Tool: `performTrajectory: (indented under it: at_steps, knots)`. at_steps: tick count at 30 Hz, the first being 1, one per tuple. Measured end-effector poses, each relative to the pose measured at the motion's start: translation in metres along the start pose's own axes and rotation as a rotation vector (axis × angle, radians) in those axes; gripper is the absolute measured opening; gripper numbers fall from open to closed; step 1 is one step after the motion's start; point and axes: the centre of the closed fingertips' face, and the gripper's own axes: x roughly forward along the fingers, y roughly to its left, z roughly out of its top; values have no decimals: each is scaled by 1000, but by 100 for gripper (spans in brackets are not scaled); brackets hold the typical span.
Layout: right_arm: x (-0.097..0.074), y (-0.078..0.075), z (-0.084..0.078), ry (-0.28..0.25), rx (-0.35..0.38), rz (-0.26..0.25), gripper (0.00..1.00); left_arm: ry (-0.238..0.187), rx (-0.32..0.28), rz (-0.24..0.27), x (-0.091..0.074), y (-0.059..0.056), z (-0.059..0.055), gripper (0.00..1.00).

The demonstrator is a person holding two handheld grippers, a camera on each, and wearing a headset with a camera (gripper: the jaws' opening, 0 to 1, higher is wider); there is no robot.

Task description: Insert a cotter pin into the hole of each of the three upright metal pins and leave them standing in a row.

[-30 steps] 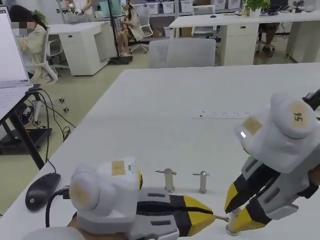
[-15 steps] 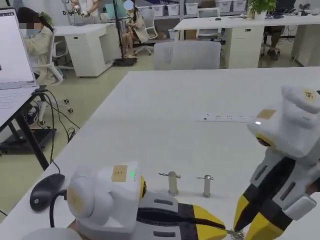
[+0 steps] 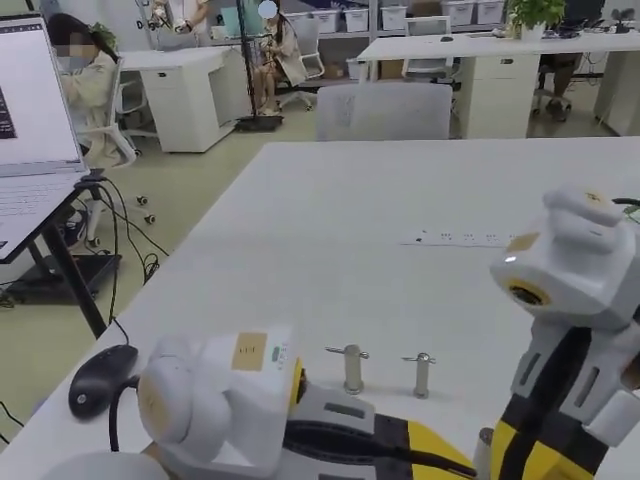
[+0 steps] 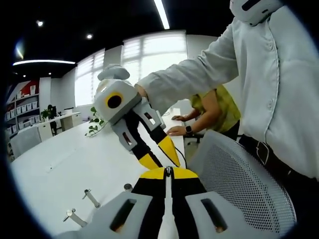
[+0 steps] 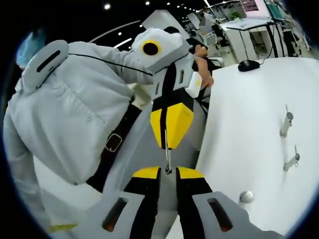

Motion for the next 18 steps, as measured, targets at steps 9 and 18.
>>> performTrajectory:
  at_steps: [9, 18]
  knots:
    - [-1, 12, 4, -32, 43, 54, 7, 21, 10, -10, -1, -3, -6, 0]
    - [0, 19, 2, -11, 85, 80, 8, 52, 35, -33, 4, -9, -10, 0]
